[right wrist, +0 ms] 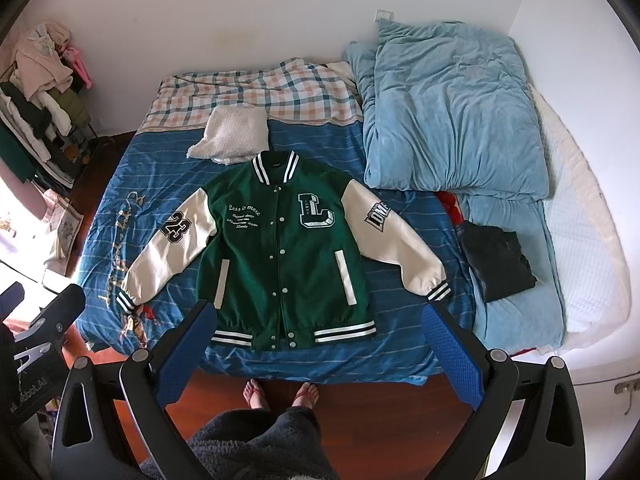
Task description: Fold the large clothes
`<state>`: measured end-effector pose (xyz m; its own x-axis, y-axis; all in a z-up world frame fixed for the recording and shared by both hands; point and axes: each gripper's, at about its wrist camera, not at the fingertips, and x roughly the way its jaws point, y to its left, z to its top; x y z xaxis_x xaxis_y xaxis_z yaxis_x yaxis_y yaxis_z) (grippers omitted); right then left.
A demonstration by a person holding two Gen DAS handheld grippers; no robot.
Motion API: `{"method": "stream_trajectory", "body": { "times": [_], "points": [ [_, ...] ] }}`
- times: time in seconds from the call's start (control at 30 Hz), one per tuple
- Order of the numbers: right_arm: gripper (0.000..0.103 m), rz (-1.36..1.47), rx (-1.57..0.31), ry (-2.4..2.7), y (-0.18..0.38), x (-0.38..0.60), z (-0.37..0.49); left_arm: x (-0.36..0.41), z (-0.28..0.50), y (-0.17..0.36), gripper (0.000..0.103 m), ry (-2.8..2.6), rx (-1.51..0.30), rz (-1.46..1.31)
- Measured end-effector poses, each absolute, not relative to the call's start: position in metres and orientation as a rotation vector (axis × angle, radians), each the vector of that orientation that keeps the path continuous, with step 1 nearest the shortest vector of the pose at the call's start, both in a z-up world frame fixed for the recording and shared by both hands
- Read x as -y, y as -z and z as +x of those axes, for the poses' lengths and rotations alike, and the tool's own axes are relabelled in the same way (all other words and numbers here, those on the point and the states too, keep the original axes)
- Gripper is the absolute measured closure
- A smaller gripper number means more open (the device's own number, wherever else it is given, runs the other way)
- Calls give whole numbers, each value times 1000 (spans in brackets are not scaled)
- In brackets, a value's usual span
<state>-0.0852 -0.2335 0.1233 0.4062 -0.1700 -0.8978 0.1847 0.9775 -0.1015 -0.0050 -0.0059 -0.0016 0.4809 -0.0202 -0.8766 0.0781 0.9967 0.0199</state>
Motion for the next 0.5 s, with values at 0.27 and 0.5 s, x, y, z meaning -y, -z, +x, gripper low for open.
{"method": "stream_trajectory", "body": {
  "times": [0.27,0.5],
  "points": [
    [0,16,-1130,223,-122,235,-87,9,-6,2,0,65,-1067,59],
    [0,16,-1132,222,-120,237,-88,7,-4,1,0,69,-1069,54]
  ]
}}
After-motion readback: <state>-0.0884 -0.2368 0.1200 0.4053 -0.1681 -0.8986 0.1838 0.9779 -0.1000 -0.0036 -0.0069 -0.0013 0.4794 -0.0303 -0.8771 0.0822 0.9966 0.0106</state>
